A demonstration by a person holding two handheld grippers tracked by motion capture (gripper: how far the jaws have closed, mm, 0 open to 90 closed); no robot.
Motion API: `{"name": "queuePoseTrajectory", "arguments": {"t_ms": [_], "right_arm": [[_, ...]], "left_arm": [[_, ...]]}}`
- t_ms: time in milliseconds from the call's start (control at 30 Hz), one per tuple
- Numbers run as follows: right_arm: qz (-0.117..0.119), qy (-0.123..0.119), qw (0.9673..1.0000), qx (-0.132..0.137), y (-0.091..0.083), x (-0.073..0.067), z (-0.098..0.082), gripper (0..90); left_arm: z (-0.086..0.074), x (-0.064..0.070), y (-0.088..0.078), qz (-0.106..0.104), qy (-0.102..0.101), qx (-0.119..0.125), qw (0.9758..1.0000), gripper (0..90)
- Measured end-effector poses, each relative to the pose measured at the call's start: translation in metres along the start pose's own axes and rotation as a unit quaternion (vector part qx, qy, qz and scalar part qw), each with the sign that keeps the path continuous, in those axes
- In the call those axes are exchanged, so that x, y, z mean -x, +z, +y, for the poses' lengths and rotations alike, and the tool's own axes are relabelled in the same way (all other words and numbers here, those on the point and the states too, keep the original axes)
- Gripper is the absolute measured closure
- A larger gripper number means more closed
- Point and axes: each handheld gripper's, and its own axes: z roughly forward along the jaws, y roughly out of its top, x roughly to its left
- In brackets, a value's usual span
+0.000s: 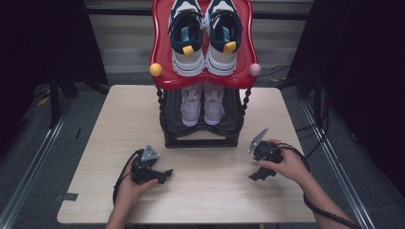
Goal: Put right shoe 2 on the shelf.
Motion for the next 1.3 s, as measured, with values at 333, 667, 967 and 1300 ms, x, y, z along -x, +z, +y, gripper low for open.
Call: {"name": "queuePoseTrajectory", "arguments": {"t_ms": [333, 667, 967, 1300], "right_arm": [[-0.008, 0.003, 0.9998, 0.019, 0.008, 0.0, -0.01, 16.0], [-0.014, -0.007, 0.9992, 0.038, 0.014, 0.0, -0.016, 15.3], [-0.025, -0.004, 0.9978, 0.061, 0.017, -0.003, -0.022, 13.2], [-0.039, 0.004, 0.9928, 0.113, 0.019, -0.005, -0.035, 11.7]], "left_arm": [[0.0, 0.0, 0.0, -0.001, 0.0, 0.001, 1.0, 14.8], [0.0, 0.0, 0.0, -0.004, -0.003, 0.0, 1.0, 14.8], [0.0, 0.0, 0.0, -0.003, -0.003, -0.001, 1.0, 14.8], [0.0, 0.0, 0.0, -0.003, -0.002, -0.001, 1.0, 14.8]]}}
